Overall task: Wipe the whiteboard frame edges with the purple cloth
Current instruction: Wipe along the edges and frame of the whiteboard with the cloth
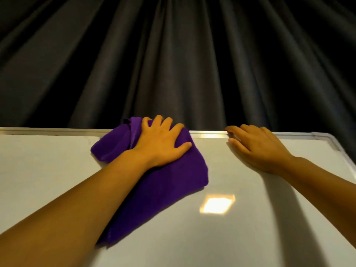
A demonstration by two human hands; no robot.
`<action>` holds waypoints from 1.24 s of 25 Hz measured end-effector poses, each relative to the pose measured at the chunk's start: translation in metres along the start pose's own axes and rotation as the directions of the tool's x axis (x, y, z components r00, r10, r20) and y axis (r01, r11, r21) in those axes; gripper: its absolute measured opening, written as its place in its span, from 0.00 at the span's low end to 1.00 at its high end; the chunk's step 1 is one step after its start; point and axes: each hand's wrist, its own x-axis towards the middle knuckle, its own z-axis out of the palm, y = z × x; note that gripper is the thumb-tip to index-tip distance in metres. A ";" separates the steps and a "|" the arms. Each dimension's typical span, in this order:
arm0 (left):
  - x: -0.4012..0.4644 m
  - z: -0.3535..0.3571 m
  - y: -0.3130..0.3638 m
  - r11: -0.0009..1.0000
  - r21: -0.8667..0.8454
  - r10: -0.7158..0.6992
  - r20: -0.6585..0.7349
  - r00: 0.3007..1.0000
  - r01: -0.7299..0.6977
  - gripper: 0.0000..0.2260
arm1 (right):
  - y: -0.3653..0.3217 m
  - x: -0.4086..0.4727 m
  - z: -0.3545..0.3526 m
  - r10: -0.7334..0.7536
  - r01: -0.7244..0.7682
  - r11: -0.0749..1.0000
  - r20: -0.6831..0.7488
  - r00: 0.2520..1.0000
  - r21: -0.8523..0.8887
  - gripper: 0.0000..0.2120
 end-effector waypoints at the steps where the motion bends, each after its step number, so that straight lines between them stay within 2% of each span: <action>1: 0.003 0.000 0.006 1.000 0.007 -0.014 0.008 1.000 0.014 0.28 | 0.012 -0.003 -0.003 0.003 -0.003 1.000 -0.001 1.000 0.007 0.20; 4: 0.020 0.003 0.053 0.999 -0.032 -0.012 -0.002 1.000 0.012 0.27 | 0.043 -0.016 -0.005 -0.011 0.012 0.999 -0.028 1.000 0.035 0.19; 8: 0.043 0.011 0.117 0.997 -0.082 -0.014 -0.035 0.999 0.011 0.27 | 0.075 -0.034 -0.007 0.110 -0.108 0.991 -0.018 0.994 0.082 0.25; 18: 0.041 0.009 0.108 0.998 -0.055 0.021 -0.039 0.999 -0.023 0.26 | 0.065 -0.030 -0.006 0.096 -0.098 0.988 0.024 0.995 0.122 0.29; 20: 0.046 0.012 0.120 0.997 -0.067 0.028 -0.027 0.999 -0.030 0.26 | 0.073 -0.034 -0.009 0.109 -0.116 0.985 0.061 0.992 0.131 0.27; 22: 0.054 0.013 0.140 0.995 -0.086 0.041 -0.029 0.999 -0.044 0.26 | 0.086 -0.038 -0.011 0.126 -0.137 0.970 0.069 0.990 0.200 0.22; 25: 0.071 0.019 0.177 0.991 -0.100 0.087 -0.048 0.995 -0.091 0.26 | 0.100 -0.041 -0.012 0.094 -0.107 0.937 0.054 0.994 0.333 0.27; 27: 0.081 0.025 0.195 0.991 -0.083 0.101 -0.038 0.994 -0.104 0.27 | 0.114 -0.051 -0.009 0.106 -0.091 0.951 -0.035 0.994 0.295 0.28; 29: 0.085 0.035 0.205 0.994 -0.074 0.083 -0.001 0.997 -0.083 0.27 | 0.141 -0.073 0.000 0.209 -0.198 0.973 -0.087 0.974 0.119 0.27; 30: 0.087 0.041 0.206 0.995 -0.070 0.072 0.015 0.997 -0.071 0.27 | 0.153 -0.085 0.005 0.297 -0.292 0.953 -0.062 0.953 0.077 0.26; 31: 0.087 0.046 0.208 0.996 -0.072 0.061 0.032 0.998 -0.058 0.27 | 0.160 -0.098 0.009 0.397 -0.394 0.913 -0.009 0.918 0.108 0.27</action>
